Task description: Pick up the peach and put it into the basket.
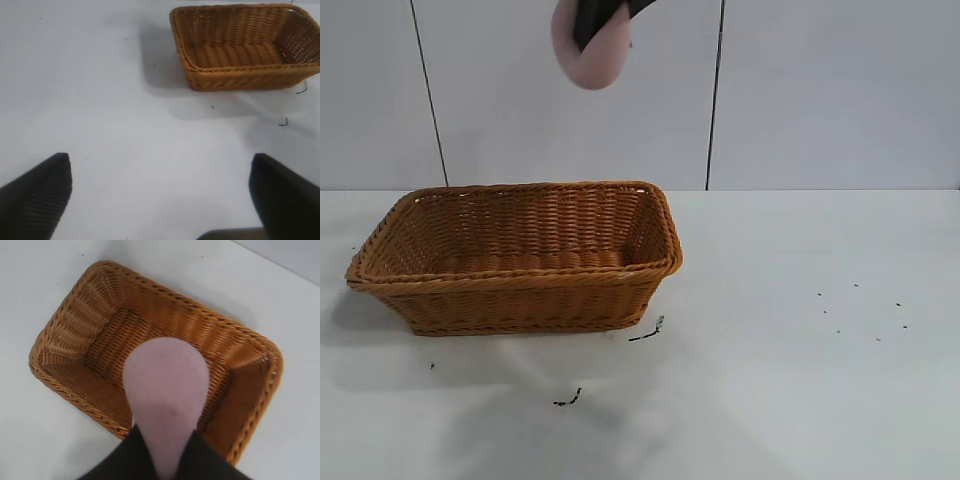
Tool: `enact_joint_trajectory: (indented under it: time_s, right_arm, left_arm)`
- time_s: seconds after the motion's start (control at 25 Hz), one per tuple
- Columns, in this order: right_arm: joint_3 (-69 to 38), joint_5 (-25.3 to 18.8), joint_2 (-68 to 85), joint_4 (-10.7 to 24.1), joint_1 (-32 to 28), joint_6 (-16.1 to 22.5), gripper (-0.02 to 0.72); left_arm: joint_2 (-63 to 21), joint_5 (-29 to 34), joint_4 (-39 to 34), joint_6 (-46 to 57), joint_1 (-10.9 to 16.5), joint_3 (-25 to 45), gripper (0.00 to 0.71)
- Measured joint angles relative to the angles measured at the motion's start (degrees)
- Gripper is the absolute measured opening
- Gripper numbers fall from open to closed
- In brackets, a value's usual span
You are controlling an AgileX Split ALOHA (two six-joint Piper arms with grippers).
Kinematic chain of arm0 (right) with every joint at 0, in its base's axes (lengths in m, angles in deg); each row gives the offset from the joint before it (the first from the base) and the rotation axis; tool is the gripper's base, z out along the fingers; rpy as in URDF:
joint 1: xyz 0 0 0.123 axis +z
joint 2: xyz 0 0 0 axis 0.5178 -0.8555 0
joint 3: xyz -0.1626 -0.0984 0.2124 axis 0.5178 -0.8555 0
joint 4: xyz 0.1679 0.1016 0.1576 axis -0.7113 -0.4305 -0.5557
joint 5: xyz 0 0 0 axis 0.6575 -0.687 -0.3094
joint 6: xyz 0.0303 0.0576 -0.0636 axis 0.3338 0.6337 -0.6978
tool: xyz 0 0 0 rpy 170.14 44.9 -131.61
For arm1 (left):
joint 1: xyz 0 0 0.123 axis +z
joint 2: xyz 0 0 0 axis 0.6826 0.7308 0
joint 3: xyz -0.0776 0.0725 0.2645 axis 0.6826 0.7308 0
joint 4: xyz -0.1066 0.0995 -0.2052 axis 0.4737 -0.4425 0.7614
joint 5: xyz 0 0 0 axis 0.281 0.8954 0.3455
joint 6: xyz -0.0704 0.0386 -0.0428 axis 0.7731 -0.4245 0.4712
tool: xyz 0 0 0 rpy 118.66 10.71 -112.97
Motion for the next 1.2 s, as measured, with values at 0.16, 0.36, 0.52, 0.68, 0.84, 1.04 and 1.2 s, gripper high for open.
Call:
enact_joint_trajectory:
  time_s: [0.16, 0.36, 0.52, 0.68, 0.84, 1.04, 1.2]
  right_arm:
    - [0.0, 4.2, -5.4, 1.0, 0.0, -0.2, -0.008]
    - [0.0, 4.7, -8.1, 1.2, 0.0, -0.3, 0.045]
    - [0.0, 4.7, -8.2, 1.2, 0.0, -0.3, 0.407]
    - [0.0, 4.5, -7.8, 1.2, 0.0, -0.4, 0.651]
    - [0.9, 3.4, -5.6, 1.4, 0.0, -0.4, 0.687]
    - [6.7, -1.4, -2.4, 3.2, -0.8, -0.4, 0.694]
    - [11.5, -5.5, -1.5, 3.3, -4.7, -0.4, 0.695]
  left_arm:
    - [0.0, 0.0, 0.0, 0.0, 0.0, 0.0, 0.693]
    - [0.0, 0.0, 0.0, 0.0, 0.0, 0.0, 0.693]
    - [0.0, 0.0, 0.0, 0.0, 0.0, 0.0, 0.693]
    - [0.0, 0.0, 0.0, 0.0, 0.0, 0.0, 0.693]
    - [0.0, 0.0, 0.0, 0.0, 0.0, 0.0, 0.693]
    - [0.0, 0.0, 0.0, 0.0, 0.0, 0.0, 0.693]
    - [0.0, 0.0, 0.0, 0.0, 0.0, 0.0, 0.693]
